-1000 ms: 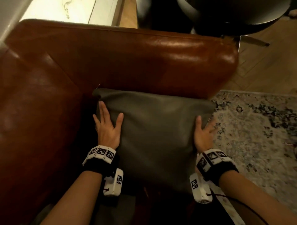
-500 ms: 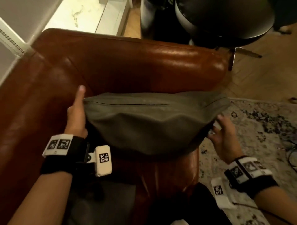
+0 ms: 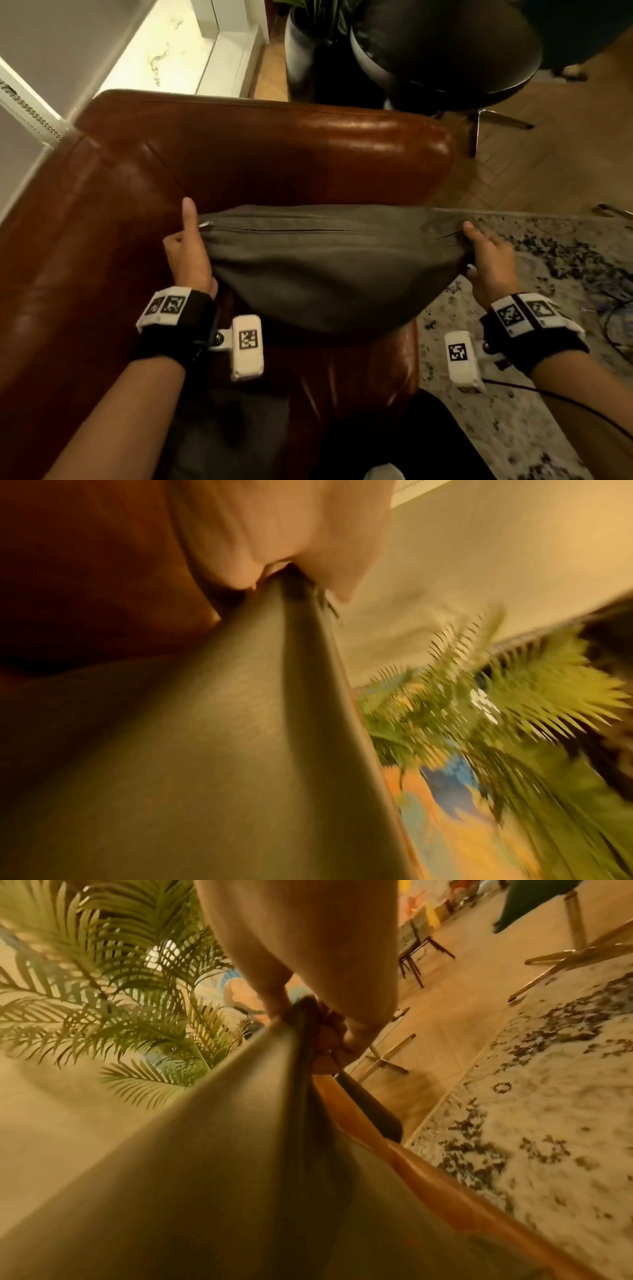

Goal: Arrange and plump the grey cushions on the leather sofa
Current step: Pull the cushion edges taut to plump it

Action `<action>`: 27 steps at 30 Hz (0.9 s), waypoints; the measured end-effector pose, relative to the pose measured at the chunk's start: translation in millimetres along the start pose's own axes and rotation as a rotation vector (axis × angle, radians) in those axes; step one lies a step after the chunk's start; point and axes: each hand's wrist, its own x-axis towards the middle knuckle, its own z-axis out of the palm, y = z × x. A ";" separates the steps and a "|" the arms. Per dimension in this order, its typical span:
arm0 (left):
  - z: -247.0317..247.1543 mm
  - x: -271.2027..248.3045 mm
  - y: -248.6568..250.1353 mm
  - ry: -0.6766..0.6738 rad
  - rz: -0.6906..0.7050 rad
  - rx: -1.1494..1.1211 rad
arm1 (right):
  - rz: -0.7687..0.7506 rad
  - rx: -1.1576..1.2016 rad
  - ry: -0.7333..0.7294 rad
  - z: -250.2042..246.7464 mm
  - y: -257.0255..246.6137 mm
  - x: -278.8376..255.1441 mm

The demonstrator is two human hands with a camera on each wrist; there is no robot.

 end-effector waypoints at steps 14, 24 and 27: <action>-14.5 23.3 31.6 -0.069 0.070 0.068 | -0.270 -0.195 -0.092 -2.9 -29.8 -8.1; 12.0 30.7 37.3 -0.045 0.170 -0.019 | -0.166 -0.042 -0.165 -10.8 -35.9 -13.5; 8.1 48.1 17.3 -0.074 0.032 0.063 | -0.088 -0.075 -0.132 0.7 -15.2 1.7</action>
